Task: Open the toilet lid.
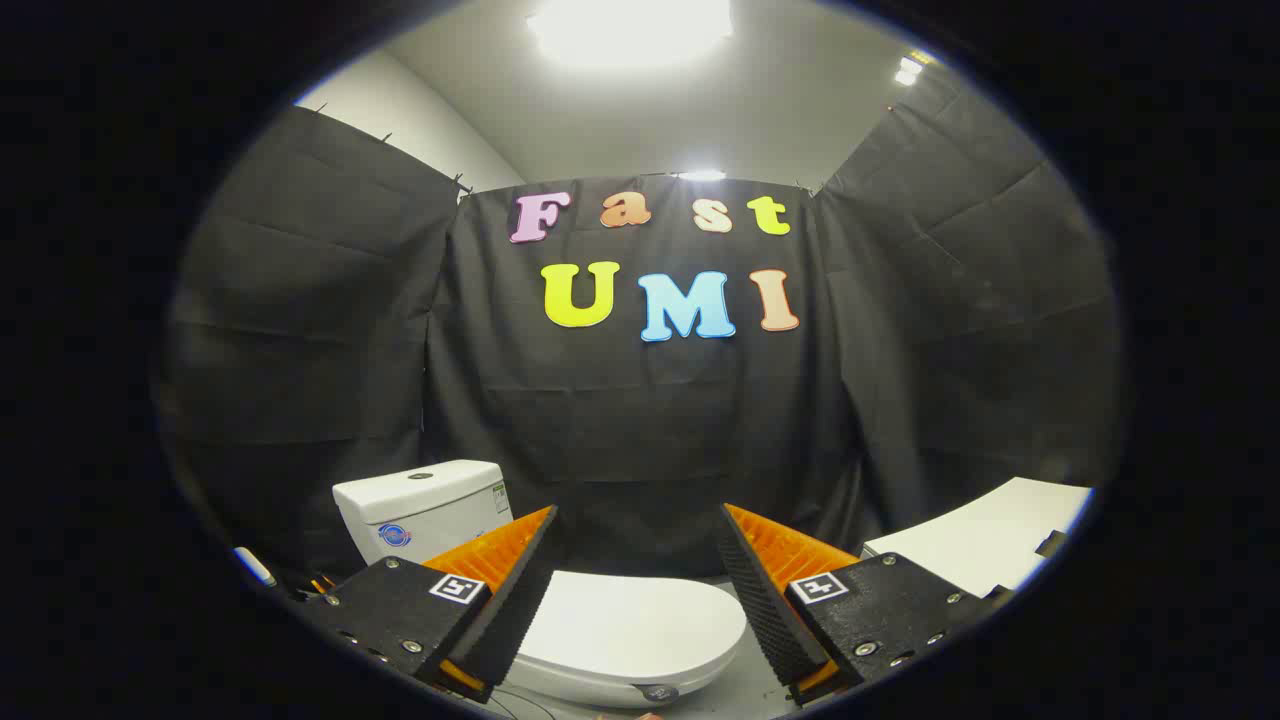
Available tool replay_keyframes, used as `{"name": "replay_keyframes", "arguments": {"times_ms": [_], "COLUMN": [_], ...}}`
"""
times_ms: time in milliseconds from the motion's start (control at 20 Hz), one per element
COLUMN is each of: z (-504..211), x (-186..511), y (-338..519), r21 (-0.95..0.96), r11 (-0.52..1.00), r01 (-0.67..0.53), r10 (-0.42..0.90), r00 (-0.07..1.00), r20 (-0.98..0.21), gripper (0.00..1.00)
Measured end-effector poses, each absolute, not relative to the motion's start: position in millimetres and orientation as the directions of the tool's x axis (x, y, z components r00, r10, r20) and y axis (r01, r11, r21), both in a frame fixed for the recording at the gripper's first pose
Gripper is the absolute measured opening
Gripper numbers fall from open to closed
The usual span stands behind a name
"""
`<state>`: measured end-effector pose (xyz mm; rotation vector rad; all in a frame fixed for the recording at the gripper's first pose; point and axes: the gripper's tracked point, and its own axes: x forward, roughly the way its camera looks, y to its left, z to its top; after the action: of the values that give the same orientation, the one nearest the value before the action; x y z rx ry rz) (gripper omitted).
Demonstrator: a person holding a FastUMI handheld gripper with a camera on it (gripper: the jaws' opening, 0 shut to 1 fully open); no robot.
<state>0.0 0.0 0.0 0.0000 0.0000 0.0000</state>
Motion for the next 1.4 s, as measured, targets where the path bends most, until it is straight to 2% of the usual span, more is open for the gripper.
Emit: {"name": "replay_keyframes", "arguments": {"times_ms": [200,950,1150,1400], "z": [-12.3,-10.4,-28.1,-52.2], "x": [-4.4,-8.8,-6.0,-5.0], "y": [-2.2,-1.4,12.8,17.5], "r21": [0.0,-0.046,0.023,-0.001], "r11": [1.0,0.999,0.999,1.0], "r01": [-0.005,-0.002,-0.032,-0.008], "r10": [0.005,0.001,0.033,0.008], "r00": [0.999,1.0,0.998,0.995], "r20": [-0.033,-0.018,-0.055,-0.1], "gripper": [0.95,0.95,0.95,0.95]}}
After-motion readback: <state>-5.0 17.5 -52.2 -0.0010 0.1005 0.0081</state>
